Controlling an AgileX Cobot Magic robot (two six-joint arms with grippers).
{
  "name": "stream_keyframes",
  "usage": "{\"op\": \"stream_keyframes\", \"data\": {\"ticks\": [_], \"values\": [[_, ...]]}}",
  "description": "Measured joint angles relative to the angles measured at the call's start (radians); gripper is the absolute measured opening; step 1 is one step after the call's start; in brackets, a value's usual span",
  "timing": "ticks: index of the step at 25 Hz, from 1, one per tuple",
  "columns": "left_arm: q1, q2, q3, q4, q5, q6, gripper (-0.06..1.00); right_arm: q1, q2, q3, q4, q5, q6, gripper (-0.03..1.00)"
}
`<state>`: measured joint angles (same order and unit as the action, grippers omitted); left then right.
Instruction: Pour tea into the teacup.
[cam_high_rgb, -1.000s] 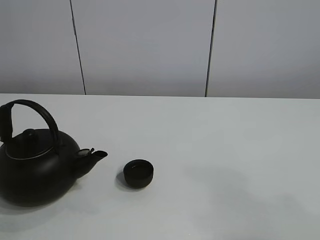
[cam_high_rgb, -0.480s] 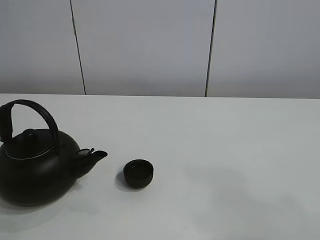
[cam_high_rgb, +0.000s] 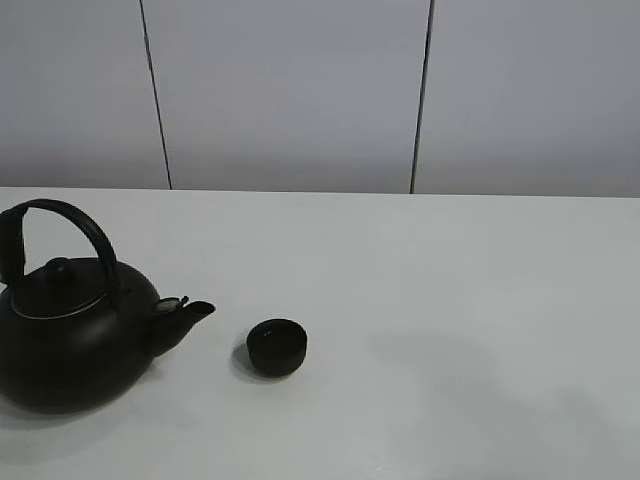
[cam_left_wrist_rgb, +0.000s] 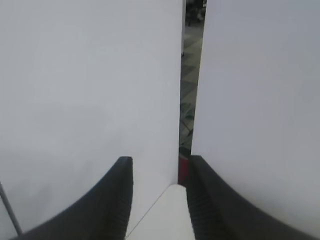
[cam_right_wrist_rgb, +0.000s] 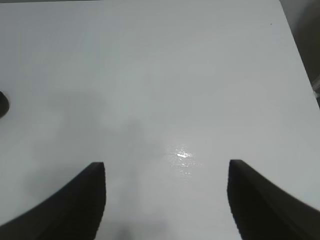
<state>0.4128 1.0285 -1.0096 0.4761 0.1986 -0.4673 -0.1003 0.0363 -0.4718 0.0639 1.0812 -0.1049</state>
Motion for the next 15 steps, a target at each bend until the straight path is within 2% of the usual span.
{"op": "stream_keyframes", "data": {"ticks": [4, 7, 9, 12, 15], "values": [[-0.13, -0.258, -0.005, -0.108, 0.097, 0.09, 0.27, 0.0, 0.0, 0.0, 0.0, 0.0, 0.0, 0.47], [-0.241, -0.473, -0.011, -0.239, 0.22, 0.24, 0.27, 0.0, 0.0, 0.0, 0.0, 0.0, 0.0, 0.47], [-0.287, -0.607, -0.017, -0.373, 0.35, 0.38, 0.27, 0.0, 0.0, 0.0, 0.0, 0.001, 0.0, 0.47], [-0.306, -0.751, -0.017, -0.582, 0.622, 0.611, 0.27, 0.0, 0.0, 0.0, 0.0, 0.001, 0.0, 0.47], [-0.307, -0.831, -0.003, -0.724, 0.811, 0.715, 0.27, 0.0, 0.0, 0.0, 0.0, 0.001, 0.0, 0.47]]}}
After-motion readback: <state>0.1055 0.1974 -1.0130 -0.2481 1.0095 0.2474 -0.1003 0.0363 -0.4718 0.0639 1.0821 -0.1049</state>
